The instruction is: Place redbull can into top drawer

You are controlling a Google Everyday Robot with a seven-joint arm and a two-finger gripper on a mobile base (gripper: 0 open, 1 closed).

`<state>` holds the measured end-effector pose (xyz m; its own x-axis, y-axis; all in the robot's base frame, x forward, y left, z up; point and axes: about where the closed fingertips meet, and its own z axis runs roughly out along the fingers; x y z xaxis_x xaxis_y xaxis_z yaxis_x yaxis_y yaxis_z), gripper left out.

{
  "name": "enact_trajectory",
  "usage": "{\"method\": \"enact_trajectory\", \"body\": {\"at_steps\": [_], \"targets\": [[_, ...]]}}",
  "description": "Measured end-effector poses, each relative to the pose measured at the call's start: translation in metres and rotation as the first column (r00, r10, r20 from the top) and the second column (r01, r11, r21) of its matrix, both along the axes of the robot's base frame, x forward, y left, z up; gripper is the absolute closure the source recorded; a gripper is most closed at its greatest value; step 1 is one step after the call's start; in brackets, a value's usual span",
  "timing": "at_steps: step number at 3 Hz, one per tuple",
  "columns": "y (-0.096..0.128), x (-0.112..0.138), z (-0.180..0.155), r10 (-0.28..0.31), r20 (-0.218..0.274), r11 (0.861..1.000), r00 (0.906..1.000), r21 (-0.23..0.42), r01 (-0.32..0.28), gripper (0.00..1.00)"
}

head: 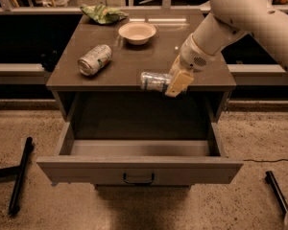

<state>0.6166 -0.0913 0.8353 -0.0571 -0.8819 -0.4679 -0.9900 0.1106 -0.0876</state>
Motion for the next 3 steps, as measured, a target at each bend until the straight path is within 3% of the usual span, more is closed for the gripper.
{"method": "enact_trajectory", "body": {"at_steps": [2,3], "targets": [[0.013,-0.018,-0.052,-0.106,-0.059,0.994,0.9926,0.032,0.108,1.0],[0.008,-0.032,-0.094,-0.137,-0.102,0.99,0.9853,0.013,0.139,1.0]]}}
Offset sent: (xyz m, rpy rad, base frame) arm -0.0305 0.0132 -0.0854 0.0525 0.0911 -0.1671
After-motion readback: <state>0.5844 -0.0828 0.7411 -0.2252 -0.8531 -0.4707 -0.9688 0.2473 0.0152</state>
